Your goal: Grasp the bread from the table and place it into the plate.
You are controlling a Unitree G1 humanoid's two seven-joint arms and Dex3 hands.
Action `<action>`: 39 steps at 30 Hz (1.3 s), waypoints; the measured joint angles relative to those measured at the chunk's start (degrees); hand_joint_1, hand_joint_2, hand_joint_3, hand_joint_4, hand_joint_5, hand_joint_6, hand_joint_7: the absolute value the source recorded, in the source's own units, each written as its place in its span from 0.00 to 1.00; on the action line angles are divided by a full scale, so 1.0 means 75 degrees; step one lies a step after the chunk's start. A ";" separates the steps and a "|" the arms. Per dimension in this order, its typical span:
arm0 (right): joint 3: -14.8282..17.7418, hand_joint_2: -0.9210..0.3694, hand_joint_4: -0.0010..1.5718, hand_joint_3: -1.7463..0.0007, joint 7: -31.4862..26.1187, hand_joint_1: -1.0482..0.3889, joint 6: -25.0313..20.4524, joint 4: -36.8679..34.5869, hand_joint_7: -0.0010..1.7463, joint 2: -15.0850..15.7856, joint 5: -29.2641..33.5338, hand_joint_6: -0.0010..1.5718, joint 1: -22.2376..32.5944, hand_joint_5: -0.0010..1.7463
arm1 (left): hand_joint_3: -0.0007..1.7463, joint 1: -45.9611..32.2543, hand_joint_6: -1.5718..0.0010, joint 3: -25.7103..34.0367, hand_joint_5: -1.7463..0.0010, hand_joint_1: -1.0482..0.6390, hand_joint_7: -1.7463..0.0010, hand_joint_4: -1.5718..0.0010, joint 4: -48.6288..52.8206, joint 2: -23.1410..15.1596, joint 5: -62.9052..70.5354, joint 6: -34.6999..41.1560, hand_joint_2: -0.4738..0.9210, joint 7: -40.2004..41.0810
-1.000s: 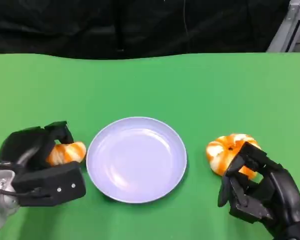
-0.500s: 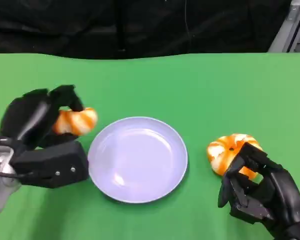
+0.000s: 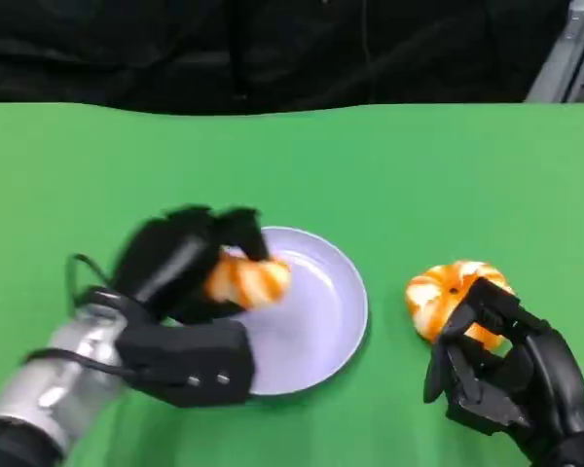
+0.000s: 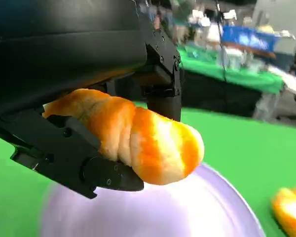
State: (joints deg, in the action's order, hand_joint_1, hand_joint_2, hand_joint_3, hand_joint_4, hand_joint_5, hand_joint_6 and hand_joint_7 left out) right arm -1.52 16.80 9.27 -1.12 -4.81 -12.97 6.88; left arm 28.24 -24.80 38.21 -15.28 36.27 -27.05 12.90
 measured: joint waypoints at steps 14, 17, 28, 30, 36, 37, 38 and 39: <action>-0.0018 0.26 0.54 0.34 -0.0069 0.66 -0.0090 0.0088 0.99 0.0010 -0.0002 0.40 0.0019 1.00 | 0.38 0.0520 0.96 -0.0540 1.00 0.02 1.00 1.00 0.0819 -0.0107 0.0312 0.0085 1.00 -0.1798; -0.0020 0.26 0.54 0.34 -0.0063 0.66 -0.0099 0.0091 0.99 0.0011 -0.0005 0.40 0.0019 1.00 | 0.42 0.0518 1.00 -0.0670 1.00 0.00 1.00 1.00 0.0636 -0.0217 0.0576 0.0367 1.00 -0.1946; -0.0019 0.25 0.53 0.35 -0.0070 0.66 -0.0119 0.0117 0.99 0.0011 -0.0007 0.40 0.0026 1.00 | 0.22 0.0132 0.61 -0.0382 0.94 0.45 0.96 0.65 -0.0113 -0.0310 0.0484 0.0502 1.00 -0.1472; -0.0018 0.25 0.53 0.35 -0.0080 0.66 -0.0131 0.0122 0.99 0.0012 -0.0005 0.40 0.0033 1.00 | 0.23 -0.0062 0.45 -0.0132 0.91 0.53 0.93 0.48 -0.0232 -0.0285 0.0243 0.0239 1.00 -0.0966; -0.0020 0.25 0.54 0.35 -0.0080 0.66 -0.0133 0.0132 1.00 0.0012 -0.0002 0.40 0.0032 1.00 | 0.65 -0.0562 0.35 0.0735 0.18 0.65 0.38 0.42 -0.0244 -0.0228 -0.1156 -0.0902 0.74 -0.0764; -0.0019 0.26 0.54 0.35 -0.0082 0.66 -0.0131 0.0132 1.00 0.0011 0.0001 0.40 0.0031 1.00 | 0.72 -0.0659 0.43 0.0849 0.09 0.66 0.24 0.45 -0.0244 -0.0243 -0.1362 -0.1103 0.70 -0.0808; -0.0018 0.26 0.54 0.35 -0.0083 0.66 -0.0130 0.0127 1.00 0.0012 0.0007 0.40 0.0028 1.00 | 0.74 -0.0761 0.46 0.0953 0.06 0.66 0.18 0.46 -0.0263 -0.0262 -0.1607 -0.1244 0.69 -0.0950; -0.0019 0.26 0.54 0.35 -0.0083 0.66 -0.0128 0.0126 1.00 0.0012 0.0010 0.40 0.0027 1.00 | 0.75 -0.0883 0.47 0.1053 0.04 0.66 0.15 0.46 -0.0325 -0.0289 -0.1870 -0.1353 0.68 -0.1129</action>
State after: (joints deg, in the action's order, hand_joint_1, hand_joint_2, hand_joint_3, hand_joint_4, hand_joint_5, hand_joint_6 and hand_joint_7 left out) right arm -1.66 16.18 8.32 -0.18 -4.72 -12.90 7.09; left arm 21.61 -16.90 35.77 -17.44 22.25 -37.20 4.43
